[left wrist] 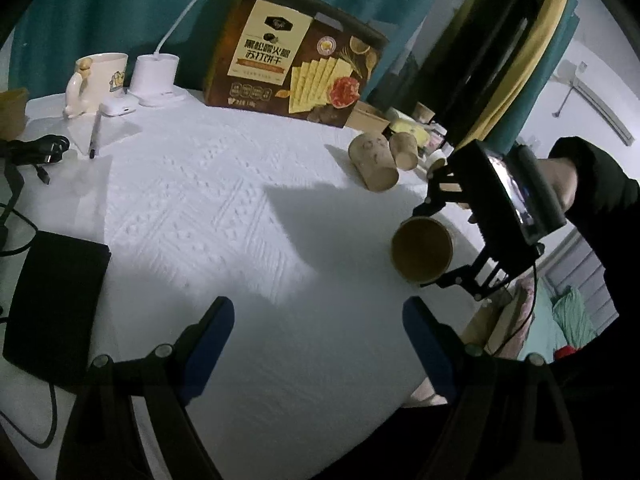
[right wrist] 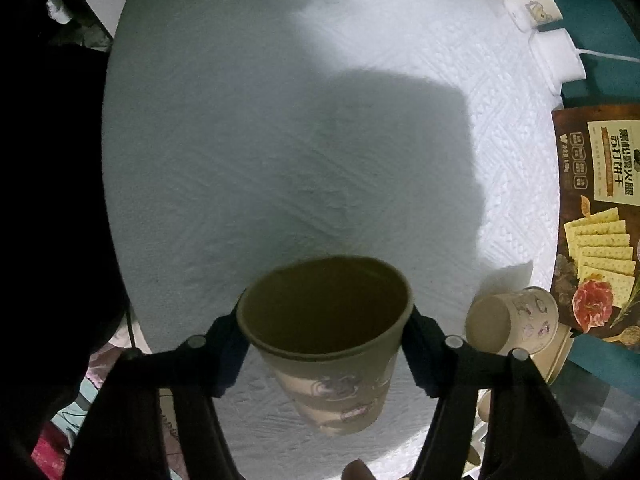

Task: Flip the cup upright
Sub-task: 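Turn the cup rim-up in the right tool and carry it over the table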

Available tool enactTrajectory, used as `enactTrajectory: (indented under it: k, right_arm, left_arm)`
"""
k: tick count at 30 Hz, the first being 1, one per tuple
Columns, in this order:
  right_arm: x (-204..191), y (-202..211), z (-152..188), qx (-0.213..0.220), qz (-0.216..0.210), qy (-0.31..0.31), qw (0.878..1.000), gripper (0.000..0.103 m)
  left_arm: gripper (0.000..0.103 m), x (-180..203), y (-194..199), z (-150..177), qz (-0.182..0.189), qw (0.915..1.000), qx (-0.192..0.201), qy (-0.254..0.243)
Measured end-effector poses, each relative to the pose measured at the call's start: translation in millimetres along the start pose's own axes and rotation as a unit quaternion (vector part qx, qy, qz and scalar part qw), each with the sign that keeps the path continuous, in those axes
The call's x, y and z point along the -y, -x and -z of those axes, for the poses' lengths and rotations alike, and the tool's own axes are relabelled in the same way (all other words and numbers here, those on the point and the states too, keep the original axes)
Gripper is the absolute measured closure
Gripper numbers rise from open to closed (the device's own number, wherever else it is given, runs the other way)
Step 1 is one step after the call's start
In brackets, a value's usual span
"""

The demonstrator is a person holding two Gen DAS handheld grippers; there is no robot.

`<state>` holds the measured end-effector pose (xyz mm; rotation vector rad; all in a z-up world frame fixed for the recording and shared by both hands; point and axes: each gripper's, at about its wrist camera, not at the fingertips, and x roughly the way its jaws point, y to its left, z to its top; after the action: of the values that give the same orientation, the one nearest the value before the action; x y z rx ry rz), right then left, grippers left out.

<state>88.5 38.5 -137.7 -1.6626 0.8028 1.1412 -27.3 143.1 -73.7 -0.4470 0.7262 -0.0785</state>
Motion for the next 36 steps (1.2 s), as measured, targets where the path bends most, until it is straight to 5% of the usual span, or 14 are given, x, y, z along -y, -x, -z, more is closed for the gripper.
enactTrajectory:
  k: [9,14,18,21,27,30,32,36]
  right_arm:
    - [26.9,23.6,13.2,0.056,0.01,-0.078,0.995,0.039]
    - [47.3,34.4,43.4,0.141,0.01,-0.218,0.966,0.039]
    - [54.2,42.8,80.0,0.236,0.022,-0.361,0.902,0.039]
    - [52.0,44.3,107.0,0.305,0.029,-0.459,0.834,0.039]
    - [39.2,32.0,145.8,0.375,0.069,-0.605,0.699,0.039]
    - [29.9,23.6,155.5,0.39,0.093,-0.649,0.646,0.039]
    - [23.9,18.1,157.5,0.394,0.099,-0.669,0.623,0.039]
    - [15.0,10.0,156.6,0.386,0.116,-0.683,0.609,0.039]
  left_arm:
    - [0.017,3.9,-1.5,-2.9,0.008,0.9999,0.009,0.002]
    - [0.017,10.3,-7.9,-5.9,0.004,0.9999,0.013,-0.006]
    - [0.017,16.7,-18.1,-14.6,0.006,0.9999,0.007,-0.012]
    - [0.017,25.4,-23.8,-24.5,0.016,0.9996,0.014,-0.02]
    - [0.017,41.6,-38.8,-40.9,0.035,0.9983,0.028,-0.037]
    - [0.017,46.1,-46.1,-47.1,0.036,0.9977,0.028,-0.05]
    - [0.017,46.4,-48.4,-48.3,0.035,0.9975,0.027,-0.056]
    - [0.017,44.2,-55.2,-54.6,0.03,0.9975,0.026,-0.058]
